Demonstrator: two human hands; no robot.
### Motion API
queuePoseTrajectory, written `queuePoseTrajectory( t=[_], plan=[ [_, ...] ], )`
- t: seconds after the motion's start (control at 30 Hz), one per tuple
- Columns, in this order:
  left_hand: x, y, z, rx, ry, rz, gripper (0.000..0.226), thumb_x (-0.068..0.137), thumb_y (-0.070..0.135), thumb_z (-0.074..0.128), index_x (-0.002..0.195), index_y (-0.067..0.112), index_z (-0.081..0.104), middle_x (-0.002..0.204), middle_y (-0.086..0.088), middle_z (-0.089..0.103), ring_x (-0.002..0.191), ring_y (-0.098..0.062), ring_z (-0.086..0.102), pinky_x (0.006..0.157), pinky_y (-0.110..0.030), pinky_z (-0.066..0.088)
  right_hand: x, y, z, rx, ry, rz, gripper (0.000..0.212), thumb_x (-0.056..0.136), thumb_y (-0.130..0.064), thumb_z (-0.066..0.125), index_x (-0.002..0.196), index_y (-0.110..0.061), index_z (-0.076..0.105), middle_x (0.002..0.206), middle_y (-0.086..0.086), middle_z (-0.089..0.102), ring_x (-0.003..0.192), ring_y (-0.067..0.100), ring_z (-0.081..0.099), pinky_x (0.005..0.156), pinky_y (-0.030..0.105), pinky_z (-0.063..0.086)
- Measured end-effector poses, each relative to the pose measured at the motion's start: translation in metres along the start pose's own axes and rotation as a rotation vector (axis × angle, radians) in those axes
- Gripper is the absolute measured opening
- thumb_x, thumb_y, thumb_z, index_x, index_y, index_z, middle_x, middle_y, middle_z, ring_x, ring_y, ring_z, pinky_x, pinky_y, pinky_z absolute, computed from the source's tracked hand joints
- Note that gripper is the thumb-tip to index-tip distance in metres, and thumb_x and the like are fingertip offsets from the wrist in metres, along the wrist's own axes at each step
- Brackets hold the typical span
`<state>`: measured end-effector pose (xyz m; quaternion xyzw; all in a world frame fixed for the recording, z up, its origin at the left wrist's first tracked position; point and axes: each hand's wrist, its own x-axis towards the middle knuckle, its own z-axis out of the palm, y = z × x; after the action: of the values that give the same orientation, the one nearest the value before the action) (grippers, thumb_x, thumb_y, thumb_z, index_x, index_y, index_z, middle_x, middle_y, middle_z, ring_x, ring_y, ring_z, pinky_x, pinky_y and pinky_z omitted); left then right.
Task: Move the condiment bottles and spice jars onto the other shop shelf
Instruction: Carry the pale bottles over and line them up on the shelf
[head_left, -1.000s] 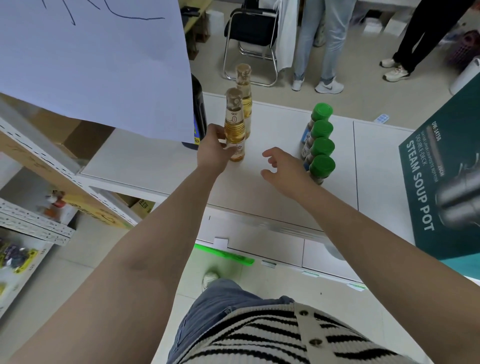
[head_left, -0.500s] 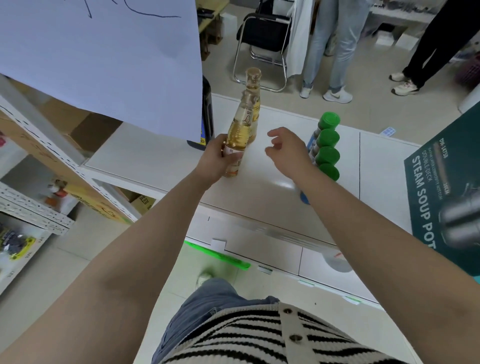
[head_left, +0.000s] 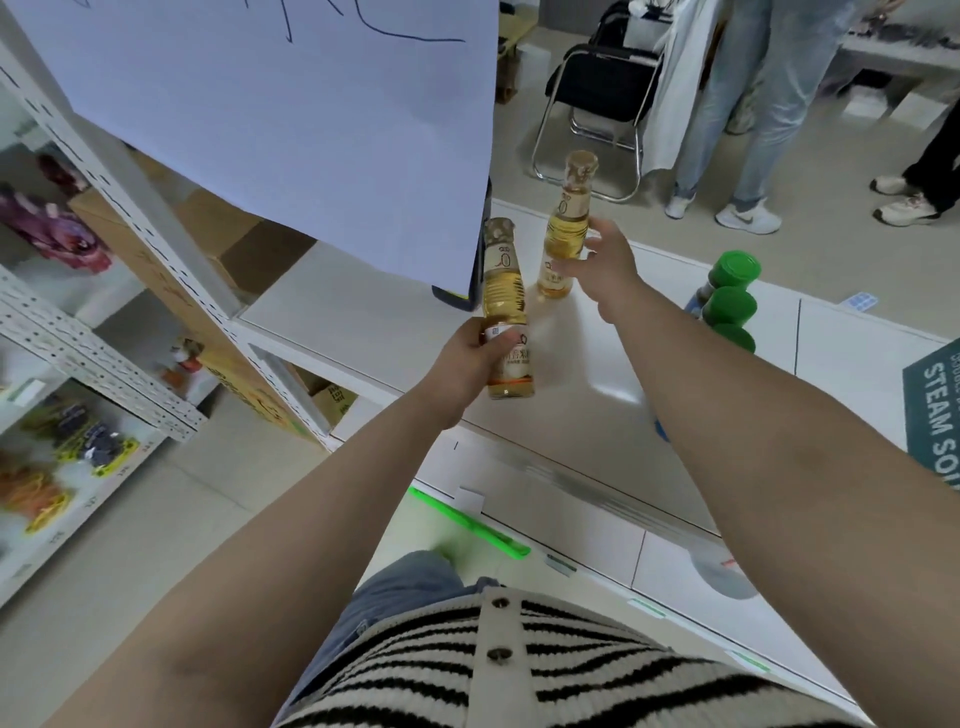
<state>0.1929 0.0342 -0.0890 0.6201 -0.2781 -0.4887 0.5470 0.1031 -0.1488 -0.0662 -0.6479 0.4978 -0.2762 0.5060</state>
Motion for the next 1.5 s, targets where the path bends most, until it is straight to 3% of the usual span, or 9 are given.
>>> queuePoseTrajectory(
  t=[0.13, 0.37, 0.57, 0.83, 1.03, 1.17, 1.23, 1.37, 1.5],
  plan=[
    [0.001, 0.003, -0.002, 0.033, -0.001, 0.0, 0.04, 0.093, 0.025, 0.057, 0.128, 0.008, 0.05, 0.11, -0.007, 0.064, 0.099, -0.022, 0.064, 0.096, -0.045, 0.051, 0.013, 0.006, 0.005, 0.002, 0.017, -0.022, 0.059, 0.073, -0.01, 0.077, 0.125, -0.013, 0.052, 0.12, 0.006, 0.064, 0.109, 0.022, 0.061, 0.096, 0.045, 0.05],
    [-0.012, 0.004, 0.002, 0.017, -0.012, -0.015, 0.034, 0.094, 0.022, 0.055, 0.124, 0.007, 0.051, 0.109, -0.008, 0.064, 0.096, -0.022, 0.064, 0.093, -0.042, 0.052, -0.006, 0.004, 0.008, -0.068, 0.136, -0.046, 0.044, 0.084, -0.02, 0.069, 0.118, -0.009, 0.045, 0.121, 0.008, 0.061, 0.11, 0.025, 0.059, 0.095, 0.039, 0.048],
    [-0.045, 0.003, 0.015, -0.082, 0.042, -0.026, 0.026, 0.095, 0.02, 0.053, 0.119, 0.008, 0.054, 0.099, -0.005, 0.066, 0.089, -0.021, 0.065, 0.086, -0.04, 0.054, -0.075, 0.009, -0.007, 0.003, 0.144, 0.043, 0.039, 0.098, -0.031, 0.048, 0.122, -0.003, 0.037, 0.116, 0.009, 0.054, 0.096, 0.019, 0.053, 0.075, 0.03, 0.042],
    [-0.129, -0.019, 0.016, -0.214, 0.186, -0.047, 0.033, 0.094, 0.019, 0.054, 0.123, 0.003, 0.054, 0.102, -0.009, 0.066, 0.087, -0.023, 0.066, 0.082, -0.039, 0.055, -0.172, 0.016, -0.016, 0.034, -0.138, 0.107, 0.04, 0.098, -0.038, 0.043, 0.126, -0.009, 0.04, 0.113, 0.005, 0.054, 0.101, 0.021, 0.055, 0.076, 0.032, 0.043],
    [-0.201, -0.051, -0.025, -0.255, 0.32, -0.066, 0.032, 0.094, 0.018, 0.055, 0.122, 0.003, 0.055, 0.103, -0.011, 0.066, 0.088, -0.025, 0.065, 0.08, -0.038, 0.055, -0.247, 0.024, 0.023, 0.184, -0.377, 0.219, 0.033, 0.098, -0.029, 0.048, 0.121, -0.005, 0.052, 0.1, 0.006, 0.063, 0.083, 0.017, 0.062, 0.069, 0.031, 0.051],
    [-0.247, -0.07, -0.064, -0.294, 0.436, -0.056, 0.026, 0.094, 0.017, 0.053, 0.118, 0.005, 0.057, 0.097, -0.007, 0.068, 0.079, -0.017, 0.067, 0.07, -0.031, 0.058, -0.293, 0.016, 0.07, 0.155, -0.532, 0.222, 0.028, 0.098, -0.027, 0.049, 0.116, -0.007, 0.054, 0.095, 0.003, 0.064, 0.081, 0.016, 0.063, 0.069, 0.031, 0.054],
    [-0.275, -0.082, -0.09, -0.321, 0.5, -0.054, 0.027, 0.095, 0.017, 0.053, 0.118, 0.004, 0.057, 0.099, -0.01, 0.067, 0.082, -0.02, 0.066, 0.075, -0.035, 0.057, -0.316, 0.011, 0.099, 0.119, -0.606, 0.219, 0.024, 0.098, -0.027, 0.049, 0.114, -0.01, 0.055, 0.094, 0.002, 0.064, 0.079, 0.014, 0.062, 0.066, 0.028, 0.053],
    [-0.341, -0.112, -0.154, -0.37, 0.646, -0.075, 0.034, 0.094, 0.019, 0.054, 0.122, 0.0, 0.055, 0.106, -0.015, 0.065, 0.091, -0.028, 0.064, 0.088, -0.045, 0.053, -0.369, 0.005, 0.173, 0.033, -0.763, 0.213, 0.023, 0.098, -0.028, 0.049, 0.109, -0.01, 0.058, 0.097, 0.007, 0.066, 0.086, 0.022, 0.064, 0.084, 0.043, 0.053],
    [-0.422, -0.144, -0.229, -0.407, 0.777, -0.101, 0.033, 0.094, 0.023, 0.056, 0.12, 0.002, 0.056, 0.108, -0.015, 0.067, 0.092, -0.027, 0.066, 0.09, -0.046, 0.053, -0.441, -0.003, 0.265, 0.033, -0.906, 0.221, 0.017, 0.097, -0.024, 0.05, 0.106, -0.012, 0.058, 0.098, 0.006, 0.067, 0.086, 0.02, 0.065, 0.081, 0.038, 0.053]
  ],
)
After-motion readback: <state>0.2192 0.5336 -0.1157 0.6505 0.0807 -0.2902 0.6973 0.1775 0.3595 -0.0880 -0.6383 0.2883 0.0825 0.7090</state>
